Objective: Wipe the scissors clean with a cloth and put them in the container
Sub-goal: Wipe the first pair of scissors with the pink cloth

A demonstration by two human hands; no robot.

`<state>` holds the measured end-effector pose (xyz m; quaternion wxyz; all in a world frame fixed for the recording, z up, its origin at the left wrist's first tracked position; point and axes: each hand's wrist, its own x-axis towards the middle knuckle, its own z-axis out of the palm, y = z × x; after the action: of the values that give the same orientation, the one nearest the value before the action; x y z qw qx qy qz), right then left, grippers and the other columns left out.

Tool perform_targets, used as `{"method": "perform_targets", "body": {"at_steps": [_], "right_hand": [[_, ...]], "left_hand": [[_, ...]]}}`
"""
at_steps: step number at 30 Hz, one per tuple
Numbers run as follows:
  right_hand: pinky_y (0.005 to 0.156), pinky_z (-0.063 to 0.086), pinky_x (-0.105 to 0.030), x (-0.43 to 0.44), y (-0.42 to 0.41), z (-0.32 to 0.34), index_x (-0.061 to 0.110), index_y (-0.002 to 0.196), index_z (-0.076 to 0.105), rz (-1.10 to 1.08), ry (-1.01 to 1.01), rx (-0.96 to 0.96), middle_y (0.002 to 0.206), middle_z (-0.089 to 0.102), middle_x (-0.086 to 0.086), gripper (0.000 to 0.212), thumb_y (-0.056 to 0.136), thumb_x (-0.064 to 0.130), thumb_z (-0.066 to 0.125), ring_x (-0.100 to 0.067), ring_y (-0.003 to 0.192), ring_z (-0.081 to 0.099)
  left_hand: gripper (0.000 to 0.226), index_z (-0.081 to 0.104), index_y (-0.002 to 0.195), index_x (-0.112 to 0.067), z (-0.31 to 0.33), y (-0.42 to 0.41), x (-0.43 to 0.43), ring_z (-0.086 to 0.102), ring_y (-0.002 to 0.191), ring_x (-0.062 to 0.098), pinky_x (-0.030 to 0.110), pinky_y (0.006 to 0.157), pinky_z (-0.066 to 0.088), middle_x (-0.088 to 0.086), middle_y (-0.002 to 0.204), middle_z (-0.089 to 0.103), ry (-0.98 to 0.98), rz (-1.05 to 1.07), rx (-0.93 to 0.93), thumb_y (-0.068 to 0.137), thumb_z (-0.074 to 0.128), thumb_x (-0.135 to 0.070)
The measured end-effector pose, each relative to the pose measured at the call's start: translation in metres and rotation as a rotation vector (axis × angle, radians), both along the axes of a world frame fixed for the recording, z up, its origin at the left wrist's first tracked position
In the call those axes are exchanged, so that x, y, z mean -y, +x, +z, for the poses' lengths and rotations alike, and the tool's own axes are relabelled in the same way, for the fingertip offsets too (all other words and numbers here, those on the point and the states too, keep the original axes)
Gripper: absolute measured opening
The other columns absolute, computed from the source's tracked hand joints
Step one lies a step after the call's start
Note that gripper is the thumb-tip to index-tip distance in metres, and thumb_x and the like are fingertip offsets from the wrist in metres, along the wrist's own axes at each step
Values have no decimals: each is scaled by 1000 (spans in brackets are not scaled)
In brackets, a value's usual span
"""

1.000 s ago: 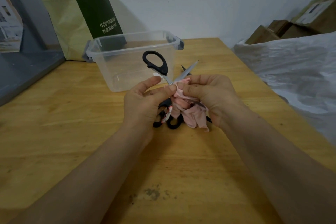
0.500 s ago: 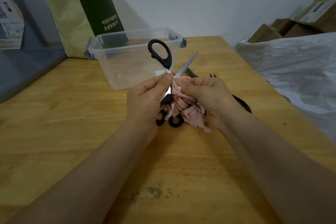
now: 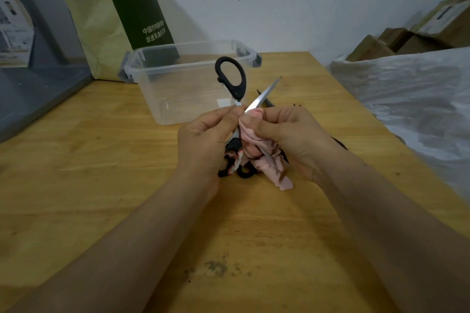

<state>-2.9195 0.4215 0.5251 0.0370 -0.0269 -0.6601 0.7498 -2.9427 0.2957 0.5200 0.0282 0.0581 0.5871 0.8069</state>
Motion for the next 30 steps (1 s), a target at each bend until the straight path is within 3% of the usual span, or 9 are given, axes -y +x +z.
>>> {"method": "perform_targets", "body": {"at_steps": [4, 8, 11, 16, 18, 21, 24, 26, 30], "right_hand": [[75, 57, -31, -4, -3, 0, 1, 90, 71, -12, 136, -27, 80, 71, -13, 13, 80, 10, 68, -19, 73, 67], [70, 57, -24, -14, -1, 2, 4, 88, 72, 57, 297, 3, 79, 73, -9, 9, 81, 8, 69, -15, 73, 68], [67, 56, -22, -18, 1, 2, 7, 85, 73, 61, 339, 44, 78, 74, -6, 8, 78, 9, 71, -13, 73, 68], [70, 58, -26, -8, 3, -1, 3, 90, 71, 27, 277, -4, 82, 72, -12, 10, 84, 10, 66, -16, 72, 68], [67, 58, -24, -5, 1, 0, 3, 90, 71, 15, 217, -15, 81, 72, -12, 10, 85, 8, 64, -15, 71, 68], [66, 54, -20, -9, -2, 2, 9, 83, 73, 30, 285, 1, 73, 73, -3, 6, 84, 9, 67, -10, 70, 68], [73, 55, -22, -16, -1, 2, 8, 87, 75, 27, 394, 41, 79, 74, -4, 9, 80, 13, 72, -12, 77, 68], [70, 53, -16, -18, 0, 2, 8, 87, 75, 16, 393, 47, 78, 74, -1, 9, 79, 11, 73, -8, 76, 67], [61, 51, -11, -20, 5, 4, 13, 78, 75, -27, 413, 55, 72, 74, 1, 2, 77, 11, 74, -3, 69, 66]], "left_hand": [[6, 73, 85, -5, -1, -3, 0, 67, 94, 30, 34, 78, 58, 19, 108, 67, 9, 13, 1, 81, 68, -5], [3, 72, 77, -8, 0, -5, 3, 63, 73, 20, 27, 58, 54, 13, 98, 64, 14, 13, 14, 78, 71, -6], [6, 73, 73, -12, 2, -7, 5, 61, 73, 19, 26, 57, 53, 12, 98, 64, 53, 68, 37, 76, 72, -8], [3, 73, 81, -11, -2, -3, -1, 67, 93, 29, 33, 75, 58, 17, 109, 68, -19, 55, -9, 80, 71, -9], [3, 73, 81, -9, -2, -4, 0, 68, 83, 27, 33, 68, 56, 16, 106, 68, -31, 29, -1, 80, 70, -9], [2, 73, 76, -9, 1, -7, 4, 64, 71, 22, 30, 59, 53, 18, 101, 66, -14, 12, 23, 74, 72, -9], [1, 71, 76, -9, 5, -11, 10, 59, 58, 18, 23, 50, 50, 9, 78, 66, 30, 44, 59, 77, 71, -8], [6, 70, 75, -9, 8, -13, 13, 59, 50, 14, 20, 47, 49, 1, 65, 66, 77, 84, 81, 80, 69, -6], [3, 71, 84, -8, 12, -21, 21, 63, 53, 11, 19, 47, 50, 2, 72, 70, 116, 200, 118, 81, 70, -10]]}}
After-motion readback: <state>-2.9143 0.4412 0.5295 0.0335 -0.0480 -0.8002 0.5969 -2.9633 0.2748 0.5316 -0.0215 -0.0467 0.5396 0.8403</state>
